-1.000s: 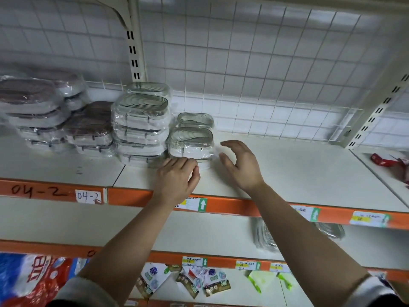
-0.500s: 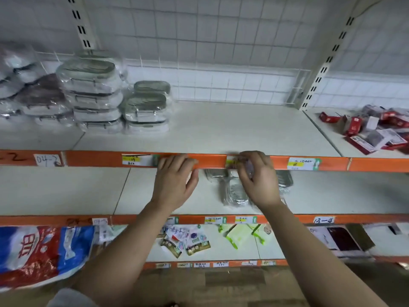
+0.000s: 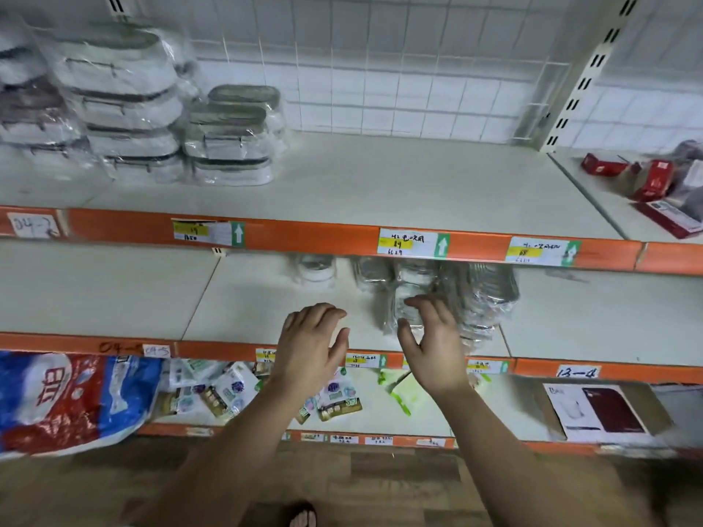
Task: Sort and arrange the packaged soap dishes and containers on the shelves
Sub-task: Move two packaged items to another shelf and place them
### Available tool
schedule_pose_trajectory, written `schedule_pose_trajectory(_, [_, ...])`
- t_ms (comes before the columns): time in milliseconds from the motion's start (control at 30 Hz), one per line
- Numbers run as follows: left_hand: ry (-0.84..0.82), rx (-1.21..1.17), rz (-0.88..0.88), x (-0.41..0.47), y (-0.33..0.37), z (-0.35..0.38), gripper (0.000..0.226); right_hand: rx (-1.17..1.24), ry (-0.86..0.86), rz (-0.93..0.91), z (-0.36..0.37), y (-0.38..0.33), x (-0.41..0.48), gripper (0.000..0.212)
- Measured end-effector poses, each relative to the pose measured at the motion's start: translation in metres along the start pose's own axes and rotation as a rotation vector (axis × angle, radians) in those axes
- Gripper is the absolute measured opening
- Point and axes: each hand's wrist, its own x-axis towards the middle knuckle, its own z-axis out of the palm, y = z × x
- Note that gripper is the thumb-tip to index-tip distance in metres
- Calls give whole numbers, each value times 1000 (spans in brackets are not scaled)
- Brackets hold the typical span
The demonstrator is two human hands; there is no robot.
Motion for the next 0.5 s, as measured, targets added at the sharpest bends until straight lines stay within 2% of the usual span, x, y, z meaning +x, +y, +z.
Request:
schedule_pose_trajectory(200, [-29,41,-72,22,-53,83,29,21,-26,-15,82,30,33,31])
schedule_pose_trajectory(500, [-97,178,-255,110,-144,184,61,37,-2,-24,188,80,81,32])
